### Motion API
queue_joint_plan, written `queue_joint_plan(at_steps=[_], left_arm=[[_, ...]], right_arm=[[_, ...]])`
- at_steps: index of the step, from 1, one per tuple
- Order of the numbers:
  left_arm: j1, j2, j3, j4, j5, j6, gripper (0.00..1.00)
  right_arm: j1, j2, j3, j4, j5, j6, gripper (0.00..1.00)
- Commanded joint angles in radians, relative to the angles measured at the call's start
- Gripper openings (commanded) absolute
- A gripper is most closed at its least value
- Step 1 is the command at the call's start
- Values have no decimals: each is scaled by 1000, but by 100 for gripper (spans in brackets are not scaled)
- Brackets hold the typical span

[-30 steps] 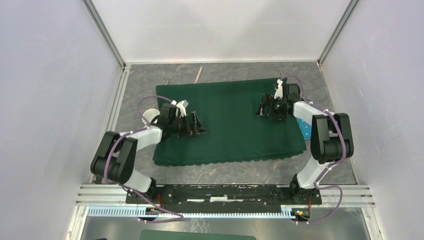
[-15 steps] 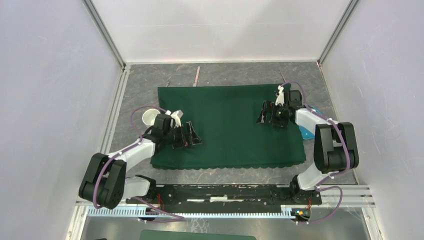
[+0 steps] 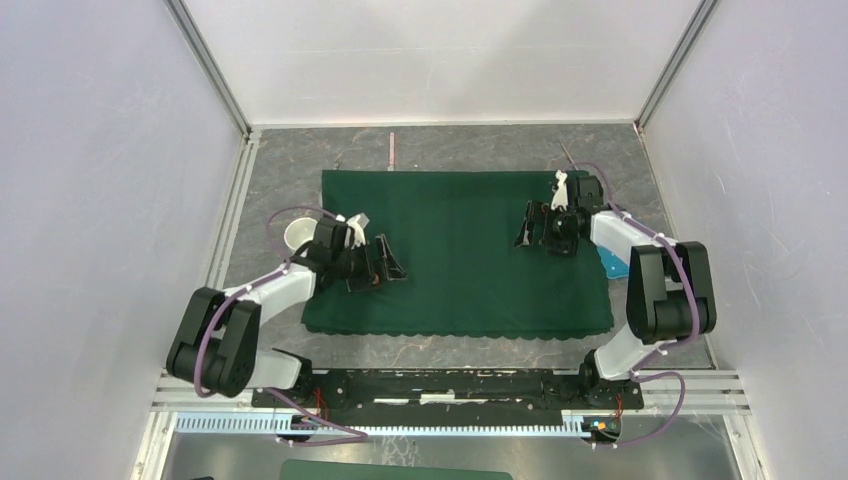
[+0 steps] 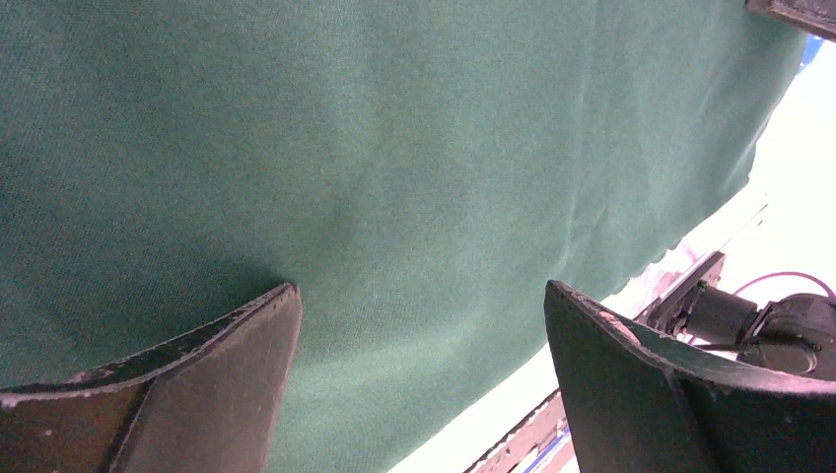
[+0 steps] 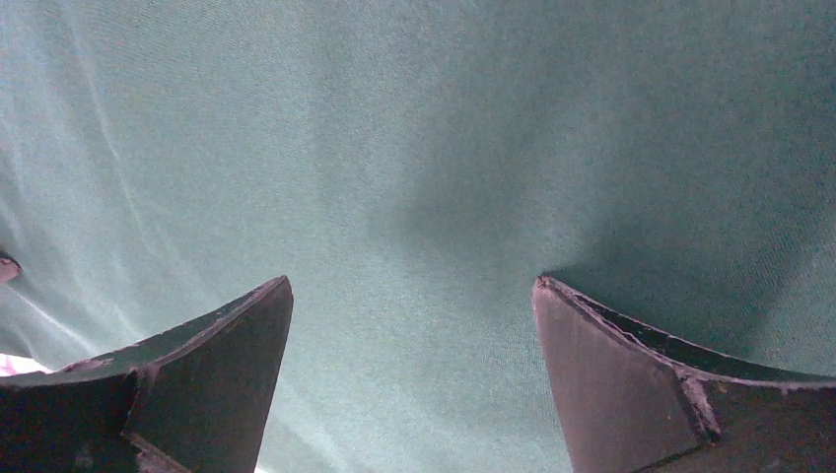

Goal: Set the dinner table for one person
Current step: Flatten out the napkin at the center of the board.

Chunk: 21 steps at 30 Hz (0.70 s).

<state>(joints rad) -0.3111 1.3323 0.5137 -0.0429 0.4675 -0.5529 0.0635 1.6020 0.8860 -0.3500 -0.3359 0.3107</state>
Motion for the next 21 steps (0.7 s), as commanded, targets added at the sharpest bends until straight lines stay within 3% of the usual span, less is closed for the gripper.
queue_joint_plan(at_steps=[1,9,21], left_arm=[[0,91,106,-94,-53,16,100],[1,129,318,-163,-72,39,100],[1,262,515,-218,-57,71,100]], right_arm=[[-1,52,198,-81,9,9,98],[-3,120,473,-129,-40,49,98],[-138,182,573,-71,-69,103,98]])
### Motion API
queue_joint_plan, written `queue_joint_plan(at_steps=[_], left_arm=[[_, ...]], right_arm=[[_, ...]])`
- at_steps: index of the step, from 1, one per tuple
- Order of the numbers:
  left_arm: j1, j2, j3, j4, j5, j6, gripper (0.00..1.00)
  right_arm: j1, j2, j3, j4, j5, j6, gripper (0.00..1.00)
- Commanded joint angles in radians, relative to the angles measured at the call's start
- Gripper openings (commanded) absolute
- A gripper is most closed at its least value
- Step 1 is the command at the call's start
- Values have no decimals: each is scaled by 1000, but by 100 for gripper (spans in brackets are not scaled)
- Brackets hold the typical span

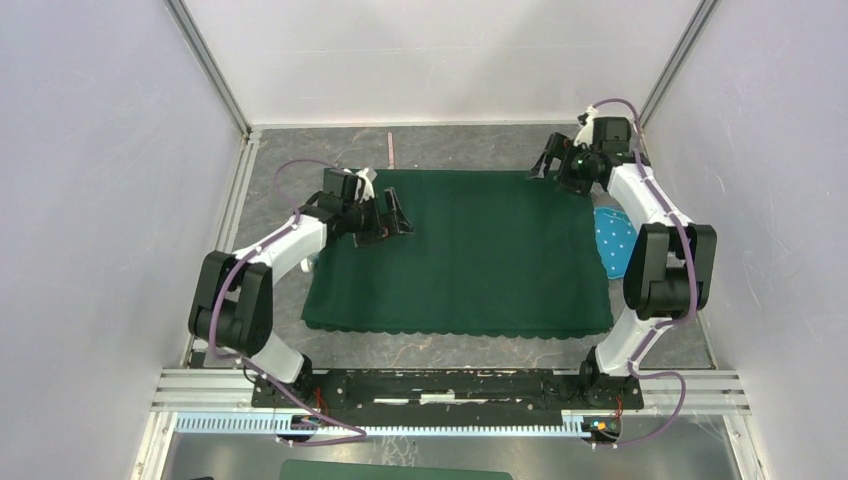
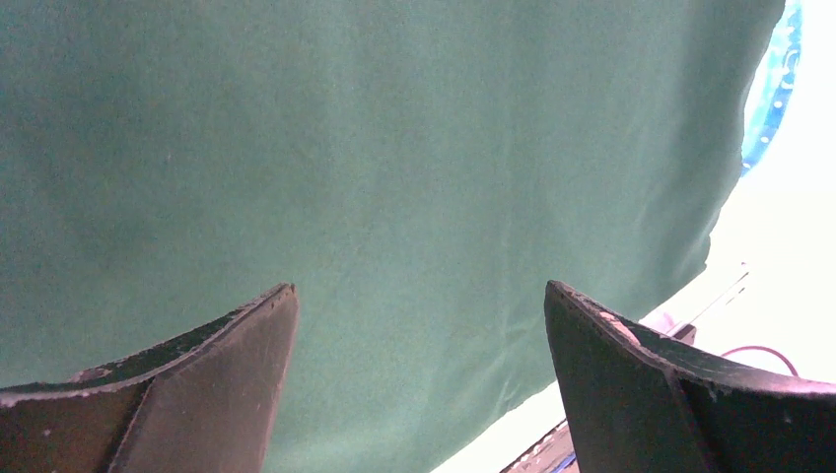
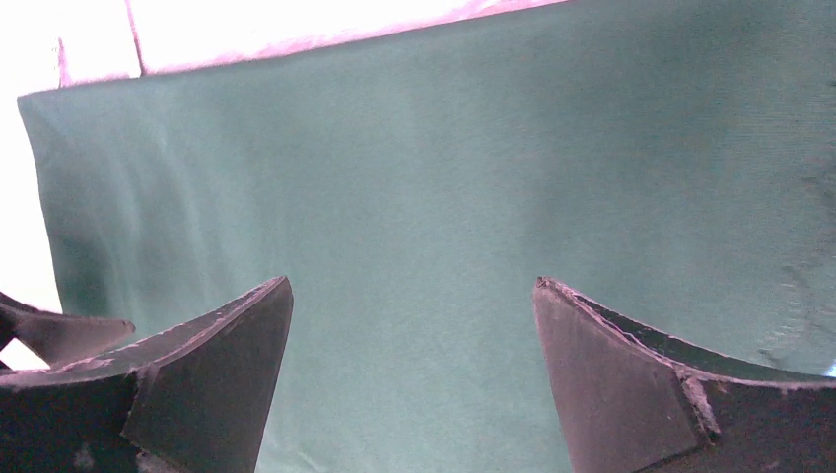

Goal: Set the dinner table for one person
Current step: Flatten out the napkin at the center of the board.

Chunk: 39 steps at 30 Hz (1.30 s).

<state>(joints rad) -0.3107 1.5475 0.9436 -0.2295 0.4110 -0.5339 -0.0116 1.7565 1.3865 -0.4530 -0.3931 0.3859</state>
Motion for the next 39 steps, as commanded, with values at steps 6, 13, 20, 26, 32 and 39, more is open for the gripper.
queue_joint_plan(at_steps=[6,13,20,26,32,39], left_arm=[[4,159,235,-21,43,48,100],[4,329,457,-9,131,32,100],[4,497,651,-17,164,29,100],[12,645,888,-70,173,33,100],[50,759,1080,-110,186,10,100],[122,777,1094,-88,190,-29,100]], right_arm=[[-113,100,200,68,-30,76,98],[-117,105,190,156,-36,135,98],[-115,153,169,182,-51,150,98],[-86,196,201,252,-97,203,98],[-35,229,197,255,-119,202,98],[-39,258,224,241,-112,188,98]])
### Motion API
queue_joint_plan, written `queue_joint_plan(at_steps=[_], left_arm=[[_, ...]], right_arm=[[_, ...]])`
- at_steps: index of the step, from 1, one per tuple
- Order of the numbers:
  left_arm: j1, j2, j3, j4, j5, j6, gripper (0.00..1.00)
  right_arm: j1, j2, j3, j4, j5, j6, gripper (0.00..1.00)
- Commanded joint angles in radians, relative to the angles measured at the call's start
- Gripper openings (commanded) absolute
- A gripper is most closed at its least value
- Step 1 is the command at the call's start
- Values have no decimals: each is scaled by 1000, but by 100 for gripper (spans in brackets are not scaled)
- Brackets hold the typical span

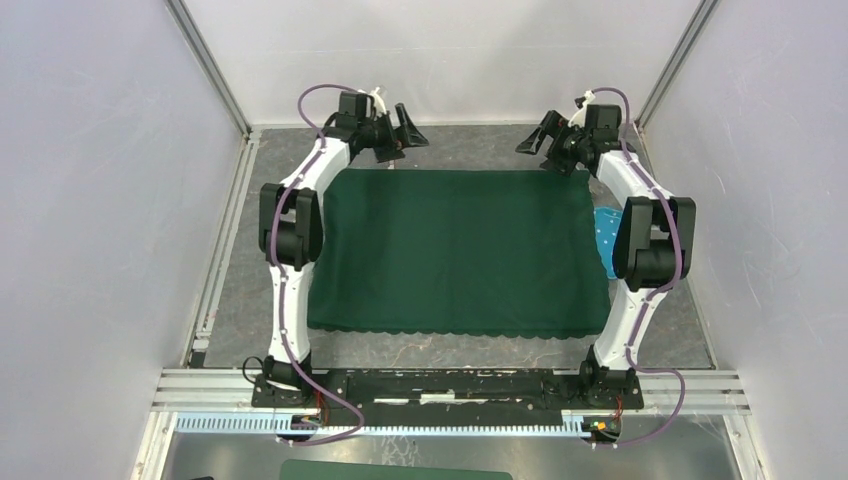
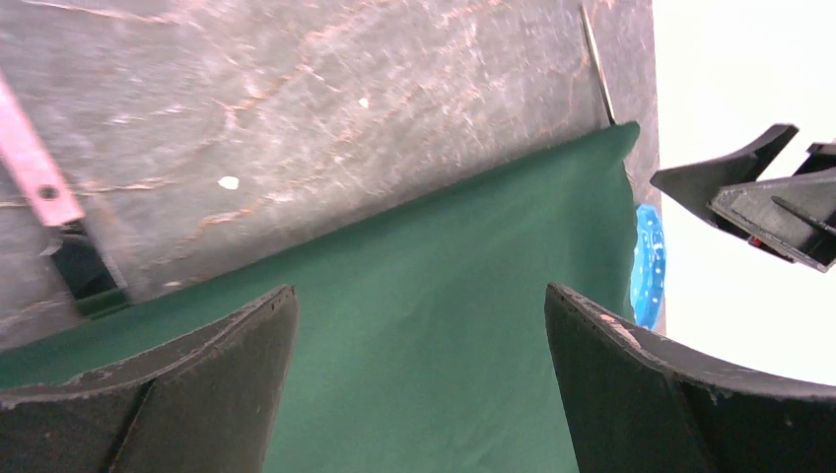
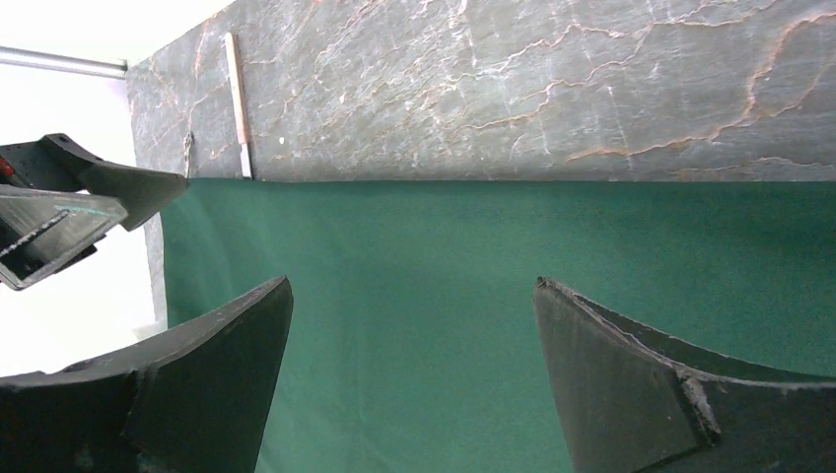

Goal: Set the dinner table for one person
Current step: Flatten out the napkin at the center of the board.

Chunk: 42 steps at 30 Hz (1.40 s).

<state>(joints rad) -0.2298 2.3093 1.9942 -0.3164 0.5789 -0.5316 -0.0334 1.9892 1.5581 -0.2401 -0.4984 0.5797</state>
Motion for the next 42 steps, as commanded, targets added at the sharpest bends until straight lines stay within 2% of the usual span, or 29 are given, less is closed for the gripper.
queue_joint_plan(at_steps=[1,7,11,21,27,35,42], left_arm=[[49,13,43,-1,22,-31,100],[83,4,43,-4,14,-31,100],[89,-10,40,-18,7,-25,100],[89,-69,-52,6,11,-32,100],[87,-102,-90,12,25,-34,100],[85,-157,-172,7,54,-21,100],[84,-198,-205,6,70,-21,100]], right_arm=[[-19,32,63,26,-7,-5,98],[-42,34,76,31,-2,9,98],[-70,14,73,-32,30,-13,98],[-183,-123,-35,-149,157,-89,98],[-242,-251,-160,-181,266,-115,98],[-275,-356,-230,-325,434,-182,98],[-376,-482,-438,-291,486,-145,92]])
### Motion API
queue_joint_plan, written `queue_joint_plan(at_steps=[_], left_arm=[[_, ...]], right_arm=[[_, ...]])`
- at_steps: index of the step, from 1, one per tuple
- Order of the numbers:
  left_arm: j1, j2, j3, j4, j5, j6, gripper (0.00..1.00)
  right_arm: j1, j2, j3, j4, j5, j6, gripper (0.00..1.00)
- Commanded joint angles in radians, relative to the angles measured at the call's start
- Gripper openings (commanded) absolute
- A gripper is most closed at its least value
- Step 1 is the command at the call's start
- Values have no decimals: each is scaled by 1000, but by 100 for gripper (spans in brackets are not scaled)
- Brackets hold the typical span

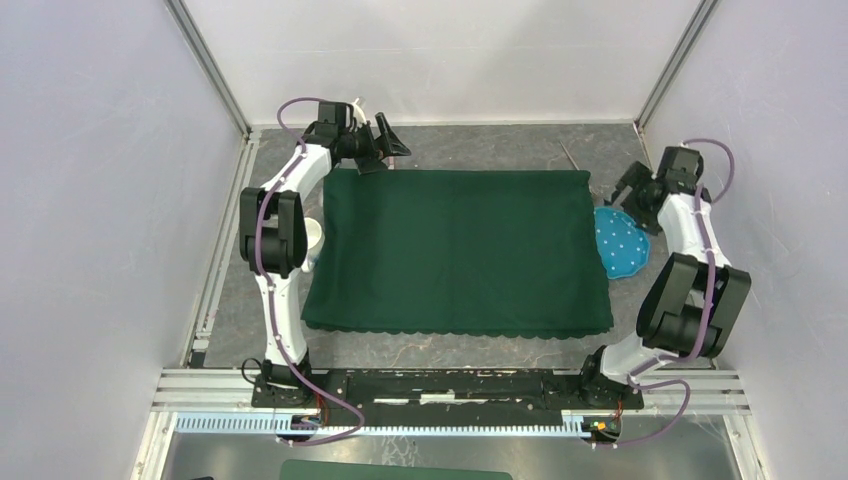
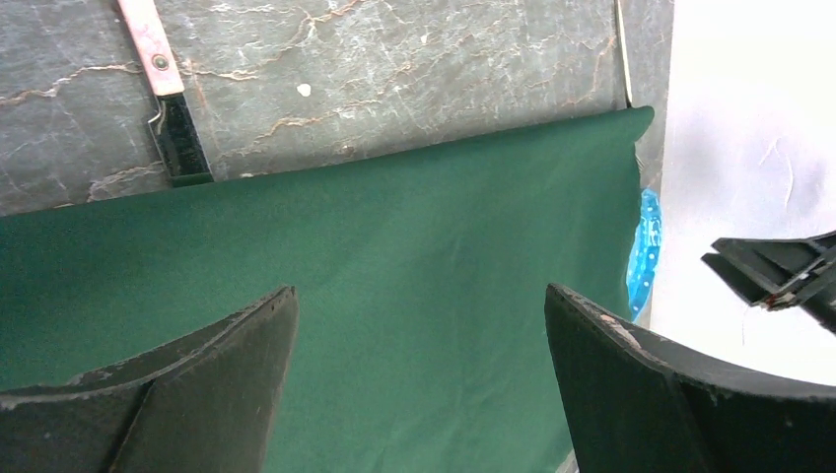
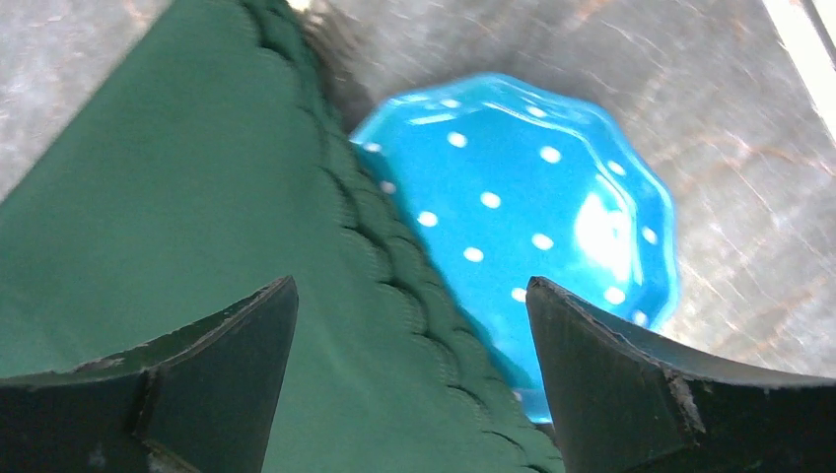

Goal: Set the dinner table for one person
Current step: Flatten out the napkin at the center of the board, then pick up the plate from the corner of the board.

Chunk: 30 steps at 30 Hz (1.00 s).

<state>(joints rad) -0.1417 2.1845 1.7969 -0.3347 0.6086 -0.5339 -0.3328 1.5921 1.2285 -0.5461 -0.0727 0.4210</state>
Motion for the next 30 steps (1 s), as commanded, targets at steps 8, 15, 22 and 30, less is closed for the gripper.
queue_joint_plan(at_steps=[8,15,22,30], left_arm=[[-4,-88,-6,24,70,-12,100],[-4,-86,-21,8,86,12,100],[-2,-90,-30,25,112,19,100],[-1,-51,23,39,137,2,100]], right_arm=[[-174,-206,-265,40,95,-6,92],[-199,-234,-327,63,114,-16,91],[-237,-261,-400,110,113,-20,91],[-249,-263,-452,162,95,5,91]])
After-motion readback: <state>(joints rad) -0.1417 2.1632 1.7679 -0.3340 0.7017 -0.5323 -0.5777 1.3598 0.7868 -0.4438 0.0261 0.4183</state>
